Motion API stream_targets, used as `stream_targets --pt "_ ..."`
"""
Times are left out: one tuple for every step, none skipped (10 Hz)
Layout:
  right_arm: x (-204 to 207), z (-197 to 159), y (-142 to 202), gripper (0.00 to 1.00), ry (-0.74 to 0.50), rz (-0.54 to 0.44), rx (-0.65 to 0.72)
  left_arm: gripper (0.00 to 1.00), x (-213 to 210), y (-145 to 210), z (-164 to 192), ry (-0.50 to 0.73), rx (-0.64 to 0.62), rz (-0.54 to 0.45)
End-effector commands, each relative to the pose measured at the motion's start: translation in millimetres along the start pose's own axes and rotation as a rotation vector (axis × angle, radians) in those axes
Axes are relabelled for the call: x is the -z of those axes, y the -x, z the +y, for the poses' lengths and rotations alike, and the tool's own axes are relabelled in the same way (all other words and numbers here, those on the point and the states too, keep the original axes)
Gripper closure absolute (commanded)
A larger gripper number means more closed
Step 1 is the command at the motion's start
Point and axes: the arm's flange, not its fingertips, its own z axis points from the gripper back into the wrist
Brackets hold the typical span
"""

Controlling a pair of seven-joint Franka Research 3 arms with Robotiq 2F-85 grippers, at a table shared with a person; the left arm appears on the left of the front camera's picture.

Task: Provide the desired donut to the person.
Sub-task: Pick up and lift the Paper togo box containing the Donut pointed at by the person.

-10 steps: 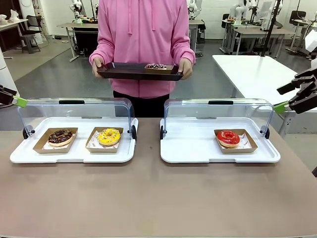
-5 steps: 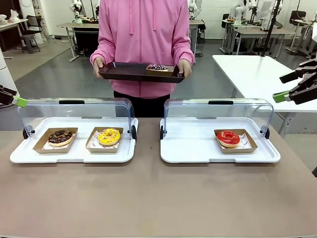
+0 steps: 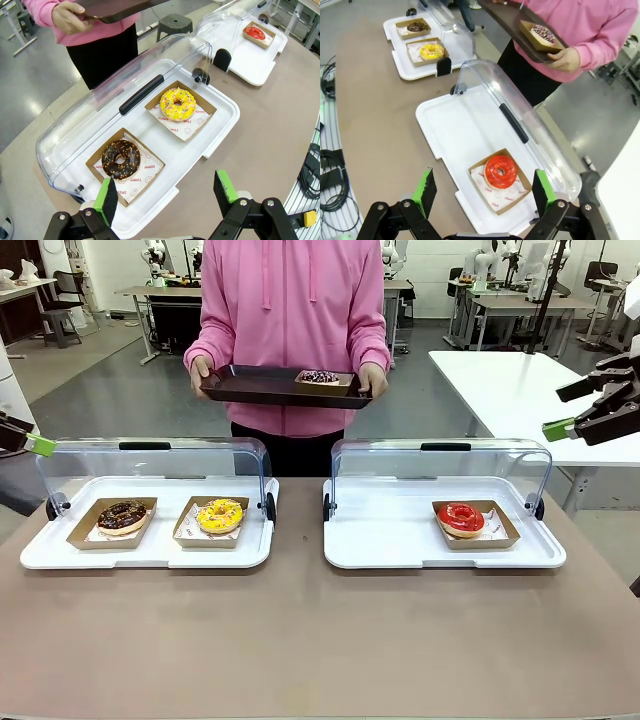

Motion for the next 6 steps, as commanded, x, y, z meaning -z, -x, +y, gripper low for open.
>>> stream_targets --pt "-1.8 0.5 1.5 0.0 -0.008 0.0 0.003 0.0 -0.1 1.5 1.6 0.013 0.0 -0.011" --pt "-1.8 0.5 1.5 0.0 -0.008 0.0 0.003 0.0 -0.1 1.5 1.6 0.013 0.0 -0.011" --pt "-1.8 0.5 1.5 0.0 -0.008 0.0 0.003 0.0 -0.1 1.5 1.6 0.013 0.0 -0.011" --pt "-1.8 0.5 1.5 0.0 -0.008 0.0 0.003 0.0 -0.1 1.5 1.6 0.013 0.0 -0.011" --pt "-1.8 0.5 1.5 0.0 -0.008 0.0 0.003 0.0 -0.1 1.5 1.6 0.013 0.0 -0.011" --pt "-1.8 0.5 1.5 0.0 -0.008 0.0 0.003 0.0 -0.1 1.5 1.6 0.013 0.0 -0.011"
